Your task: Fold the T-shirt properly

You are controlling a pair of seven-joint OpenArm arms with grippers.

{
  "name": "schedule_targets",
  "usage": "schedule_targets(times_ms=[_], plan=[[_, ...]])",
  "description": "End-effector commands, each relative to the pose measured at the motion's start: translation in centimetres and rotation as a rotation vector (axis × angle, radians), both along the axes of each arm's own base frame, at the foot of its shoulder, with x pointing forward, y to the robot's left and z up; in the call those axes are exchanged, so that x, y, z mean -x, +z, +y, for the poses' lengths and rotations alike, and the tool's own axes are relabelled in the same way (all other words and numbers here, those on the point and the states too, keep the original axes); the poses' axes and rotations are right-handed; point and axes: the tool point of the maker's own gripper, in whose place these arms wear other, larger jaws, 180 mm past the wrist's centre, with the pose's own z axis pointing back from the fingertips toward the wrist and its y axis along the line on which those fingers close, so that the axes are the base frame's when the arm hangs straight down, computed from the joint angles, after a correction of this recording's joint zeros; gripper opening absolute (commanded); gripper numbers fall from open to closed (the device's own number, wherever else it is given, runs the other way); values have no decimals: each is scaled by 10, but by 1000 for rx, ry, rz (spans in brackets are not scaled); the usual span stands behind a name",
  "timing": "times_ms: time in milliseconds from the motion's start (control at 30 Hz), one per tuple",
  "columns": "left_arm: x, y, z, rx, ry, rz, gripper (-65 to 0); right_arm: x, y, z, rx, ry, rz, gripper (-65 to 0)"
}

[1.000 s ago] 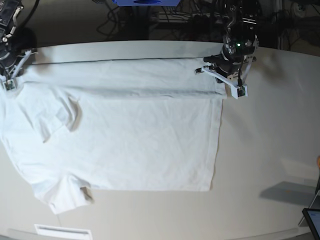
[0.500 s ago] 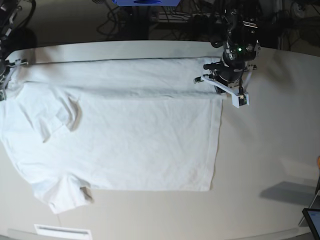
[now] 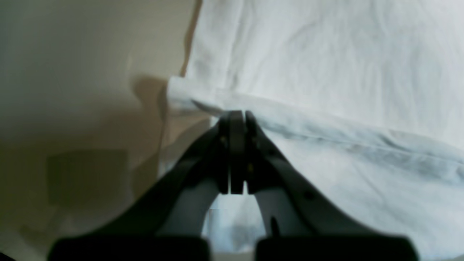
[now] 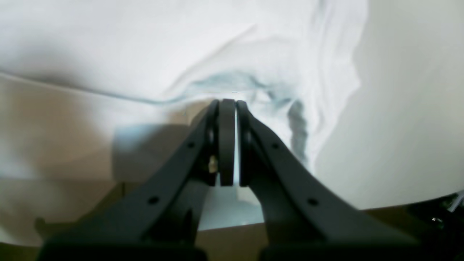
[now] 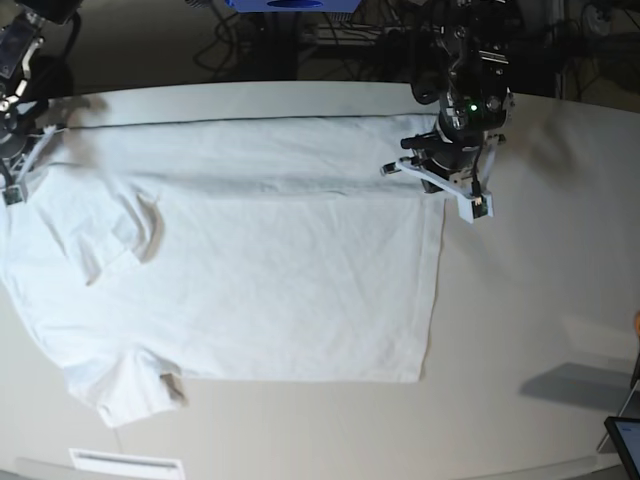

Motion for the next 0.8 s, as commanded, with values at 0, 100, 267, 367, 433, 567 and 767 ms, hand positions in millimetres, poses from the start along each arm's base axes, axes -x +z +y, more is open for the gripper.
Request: schedule_targets(times_ms=[0,100,267,367,433,567,767], plan=[[-3,4,2,-9,4,-20,-650,-11,12,-8,20,4,-47,-640],[0,-7,5,-18,9,12,-650,-10,11,-7,17,9,-52,-640],[6,-20,17,-49,5,55,-650,6,0,-3,2,1,-15,-640],[6,-19,24,-74,-3,56,-650,16,-7,3,-15,-4,1,-640],[7,-19,29,-89,-8,59,-650,22,-11,5,-18,0,17,-640],[14,-21,34,-104,-15,74,-650,29,-14,9,-28,-8,25,-640],[27,-19,34,-108,-19,84,-650,48,-16,14,-18,5,58,-641]])
